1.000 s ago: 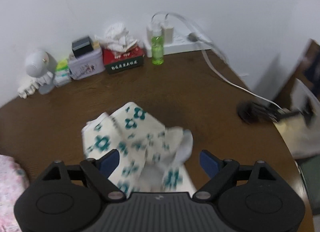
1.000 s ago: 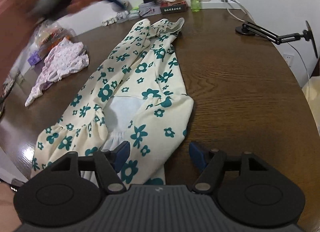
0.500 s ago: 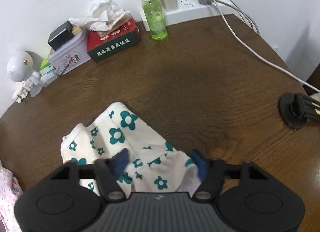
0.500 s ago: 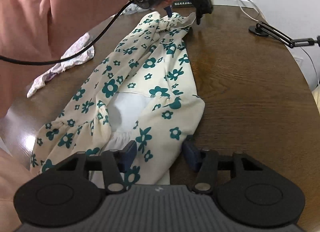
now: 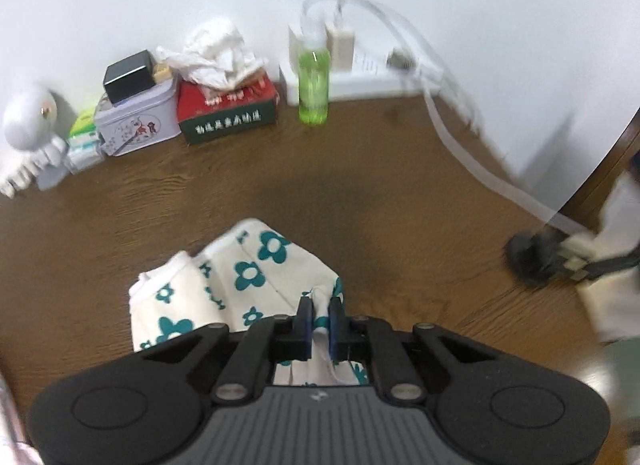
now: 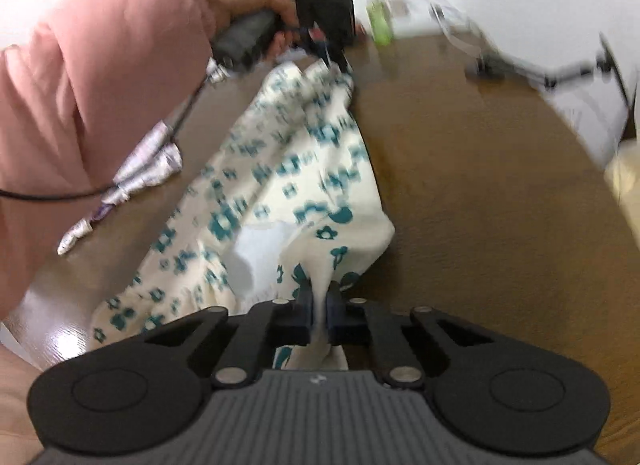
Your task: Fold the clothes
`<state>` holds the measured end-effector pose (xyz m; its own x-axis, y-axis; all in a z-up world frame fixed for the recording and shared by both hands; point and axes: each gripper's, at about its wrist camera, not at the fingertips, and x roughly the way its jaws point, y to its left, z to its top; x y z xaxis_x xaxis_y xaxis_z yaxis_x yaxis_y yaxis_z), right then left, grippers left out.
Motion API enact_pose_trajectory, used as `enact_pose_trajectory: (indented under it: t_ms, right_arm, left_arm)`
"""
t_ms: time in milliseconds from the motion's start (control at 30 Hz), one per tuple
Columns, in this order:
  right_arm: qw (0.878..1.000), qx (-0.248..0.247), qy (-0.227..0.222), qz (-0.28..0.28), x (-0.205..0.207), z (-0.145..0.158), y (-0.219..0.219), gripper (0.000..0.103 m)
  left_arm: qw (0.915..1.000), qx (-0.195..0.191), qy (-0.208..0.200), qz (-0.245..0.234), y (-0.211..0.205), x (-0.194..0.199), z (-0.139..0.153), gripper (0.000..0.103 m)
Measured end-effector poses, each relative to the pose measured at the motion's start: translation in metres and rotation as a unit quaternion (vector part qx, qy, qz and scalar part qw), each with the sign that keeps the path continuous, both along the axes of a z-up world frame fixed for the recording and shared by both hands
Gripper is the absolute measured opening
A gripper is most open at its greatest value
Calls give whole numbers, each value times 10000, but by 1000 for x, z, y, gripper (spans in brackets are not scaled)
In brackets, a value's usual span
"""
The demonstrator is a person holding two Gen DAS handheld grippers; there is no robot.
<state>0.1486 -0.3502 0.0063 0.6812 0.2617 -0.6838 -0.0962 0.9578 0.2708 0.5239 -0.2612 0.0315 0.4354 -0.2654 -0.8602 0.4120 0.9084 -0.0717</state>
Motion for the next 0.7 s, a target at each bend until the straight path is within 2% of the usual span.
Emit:
enact_pose_trajectory:
  t_ms: [133,233,300,433,500,600,700]
  right_arm:
    - [9951,-568,-491,644,-8,37,36,6]
    - [9865,-841,-550,1296,-8,50,74,6]
    - [9809,-863,-388,1701,-1,52,97,6]
    - [9735,-493,336,2207,21,36,135,7]
    - [9725,-295,772,2177,35,18,148,7]
    - [9738,-31,1157,1957,45,-5,158,12]
    - [9753,249,1294,1770,47,-15,161,25]
  left_arm:
    - [9970,-762,-6,97,53,1,15,6]
    - [9932,-1140,33,237,92,3,15,6]
    - [9913,-1280,55,294,113,6,13,6]
    - [9896,-1353,149,470,149,12,-2,6]
    - [9888,-1390,175,519,162,13,-13,7]
    - [9867,-1499,192,601,178,15,-28,7]
    - [9841,-1649,126,651,188,14,-35,11]
